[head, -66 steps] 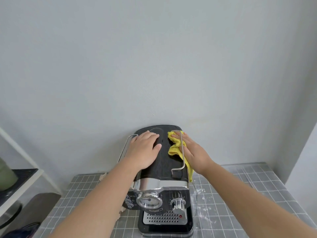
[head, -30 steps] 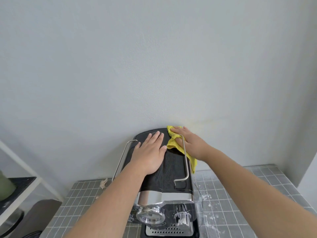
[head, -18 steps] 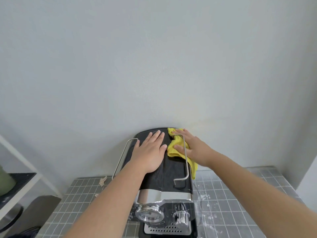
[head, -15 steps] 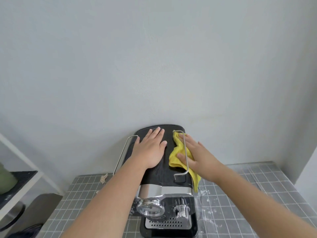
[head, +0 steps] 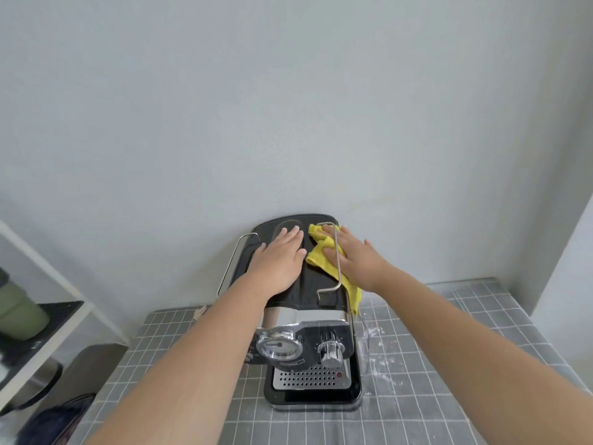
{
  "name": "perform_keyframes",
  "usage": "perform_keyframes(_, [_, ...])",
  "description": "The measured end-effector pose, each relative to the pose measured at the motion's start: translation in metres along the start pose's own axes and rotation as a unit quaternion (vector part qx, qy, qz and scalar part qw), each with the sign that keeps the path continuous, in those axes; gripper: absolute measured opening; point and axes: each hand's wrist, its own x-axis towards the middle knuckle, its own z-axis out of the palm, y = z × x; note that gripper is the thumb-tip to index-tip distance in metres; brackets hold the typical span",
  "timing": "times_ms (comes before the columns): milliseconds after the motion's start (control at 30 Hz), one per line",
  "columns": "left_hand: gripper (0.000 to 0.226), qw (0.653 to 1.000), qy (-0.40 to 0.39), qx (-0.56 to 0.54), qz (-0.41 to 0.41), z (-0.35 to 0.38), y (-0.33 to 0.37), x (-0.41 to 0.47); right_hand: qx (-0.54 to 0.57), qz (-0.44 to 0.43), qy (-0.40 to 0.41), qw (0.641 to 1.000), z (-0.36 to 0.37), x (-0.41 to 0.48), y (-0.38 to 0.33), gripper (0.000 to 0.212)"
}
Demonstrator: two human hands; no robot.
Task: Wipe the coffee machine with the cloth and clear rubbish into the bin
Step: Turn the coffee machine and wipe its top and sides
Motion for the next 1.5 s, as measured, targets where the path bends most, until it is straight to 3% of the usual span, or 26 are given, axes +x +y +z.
perform_keyframes(167, [0.048,1.000,0.027,-0.010,-0.005,0.003,0.000,-0.002,0.071,-0.076,0.040,0.994,0.019,-0.070,-0.007,0.043])
perform_keyframes(267, [0.049,1.000,0.031,-0.006,-0.003,-0.001,-0.001,0.001,0.175,-0.077,0.053,0.980,0.027,-0.111,-0.010,0.040])
perform_keyframes(333, [0.049,0.998,0.052,-0.020,-0.006,-0.008,0.001,0.002,0.310,-0.009,0.098,0.946,0.025,-0.122,-0.015,0.032])
perform_keyframes(400, [0.051,0.997,0.066,-0.038,-0.005,-0.017,0.010,0.004,0.429,0.071,0.172,0.884,0.019,-0.123,-0.018,0.034])
perform_keyframes(500, [0.053,0.998,0.053,-0.016,0.013,-0.025,0.028,0.010,0.488,0.100,0.238,0.834,0.018,-0.122,-0.029,0.035])
perform_keyframes(533, [0.054,0.999,0.037,-0.014,0.015,-0.024,0.034,0.012,0.492,0.078,0.232,0.835,0.025,-0.122,-0.034,0.033])
perform_keyframes(667, [0.062,0.999,-0.040,-0.029,-0.003,-0.003,0.049,0.011,0.390,-0.011,0.159,0.907,0.069,-0.122,-0.050,0.052])
perform_keyframes(867, [0.053,0.999,0.002,-0.037,0.003,0.006,0.047,0.016,0.447,0.110,0.081,0.884,0.055,-0.063,-0.011,0.059])
perform_keyframes(1000, [0.045,0.999,0.038,-0.024,0.012,-0.005,0.044,0.030,0.433,0.044,0.131,0.891,0.055,-0.077,-0.026,0.054])
perform_keyframes(1133, [0.052,1.000,-0.002,-0.026,0.012,0.001,0.054,0.055,0.417,-0.034,0.200,0.886,0.097,-0.136,-0.029,0.054])
perform_keyframes(1300, [0.040,0.995,0.025,-0.093,0.020,0.011,0.057,0.060,0.445,0.026,0.133,0.885,0.076,-0.075,-0.006,0.048])
perform_keyframes(1400, [0.034,0.997,0.032,-0.065,0.014,0.009,0.055,0.065,0.431,0.037,0.141,0.891,0.053,-0.038,-0.002,0.057])
perform_keyframes(1500, [0.034,0.999,0.025,-0.021,0.026,0.004,0.054,0.077,0.423,0.015,0.148,0.894,0.077,-0.052,-0.008,0.059])
